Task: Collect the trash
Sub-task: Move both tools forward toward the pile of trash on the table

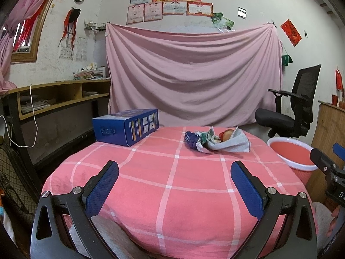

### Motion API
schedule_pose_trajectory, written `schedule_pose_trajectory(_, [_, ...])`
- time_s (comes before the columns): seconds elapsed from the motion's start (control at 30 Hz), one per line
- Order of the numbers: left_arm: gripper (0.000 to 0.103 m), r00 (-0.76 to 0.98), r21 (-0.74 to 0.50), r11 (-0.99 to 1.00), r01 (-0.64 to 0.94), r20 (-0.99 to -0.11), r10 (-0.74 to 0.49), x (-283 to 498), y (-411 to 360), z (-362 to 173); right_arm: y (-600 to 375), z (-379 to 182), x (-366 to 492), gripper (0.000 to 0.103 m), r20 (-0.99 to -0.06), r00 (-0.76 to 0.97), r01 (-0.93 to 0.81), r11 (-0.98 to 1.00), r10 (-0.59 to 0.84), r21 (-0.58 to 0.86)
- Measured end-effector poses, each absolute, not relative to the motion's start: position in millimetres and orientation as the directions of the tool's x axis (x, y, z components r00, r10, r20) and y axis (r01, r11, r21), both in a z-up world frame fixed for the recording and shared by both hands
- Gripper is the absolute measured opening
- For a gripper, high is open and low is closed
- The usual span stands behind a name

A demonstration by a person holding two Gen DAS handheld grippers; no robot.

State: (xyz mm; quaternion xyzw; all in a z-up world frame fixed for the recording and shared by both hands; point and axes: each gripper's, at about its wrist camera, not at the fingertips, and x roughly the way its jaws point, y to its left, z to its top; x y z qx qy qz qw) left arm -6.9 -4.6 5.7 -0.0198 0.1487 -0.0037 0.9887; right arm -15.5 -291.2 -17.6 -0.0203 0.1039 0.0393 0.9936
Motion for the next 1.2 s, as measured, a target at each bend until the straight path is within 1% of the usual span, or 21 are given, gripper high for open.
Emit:
schedule_pose_trajectory(0.13, [0.102,0.966,-0.031,0.999,-0.012,-0.257,0.003,-6,-3,16,-297,-10,-12,0.103,-0.21,0.974,-0.087,0.996,0.083,-0.011])
schedule_pose_trajectory(0.37, [0.102,0.987,-0.074,0.996,-0.055,-0.153,0.043,18,9,48,-301,18,3,0.103,-0.124,0.988,-0.094,0.995,0.089,-0.034])
schedule_pose_trajectory(0.57, [0.102,0.994,-0.079,0.993,-0.084,-0.076,0.078,51,14,70,-302,40,36,0.103,-0.052,0.994,-0.103,0.994,0.101,-0.034])
schedule_pose_trajectory(0.7, [0.102,0.995,-0.077,0.994,-0.081,-0.064,0.076,82,15,79,-298,50,70,0.103,-0.039,0.989,-0.142,0.99,0.142,-0.013])
schedule_pose_trajectory(0.87, [0.102,0.988,-0.099,0.992,-0.082,-0.139,0.068,128,16,72,-297,50,109,0.103,-0.06,0.987,-0.143,0.988,0.147,0.064])
schedule_pose_trajectory(0.97, [0.102,0.978,-0.117,0.989,-0.088,-0.201,0.063,156,16,64,-295,44,135,0.103,-0.106,0.984,-0.138,0.987,0.146,0.082])
schedule_pose_trajectory(1.1, [0.102,0.953,-0.143,0.986,-0.089,-0.301,0.042,190,19,51,-291,38,174,0.103,-0.186,0.974,-0.117,0.991,0.127,0.065])
schedule_pose_trajectory(1.17, [0.102,0.922,-0.159,0.984,-0.079,-0.388,0.012,213,17,41,-289,31,199,0.103,-0.252,0.958,-0.127,0.991,0.136,0.051])
schedule_pose_trajectory(1.2, [0.102,0.905,-0.164,0.984,-0.07,-0.426,-0.007,222,17,38,-286,25,213,0.103,-0.299,0.943,-0.137,0.99,0.144,0.046])
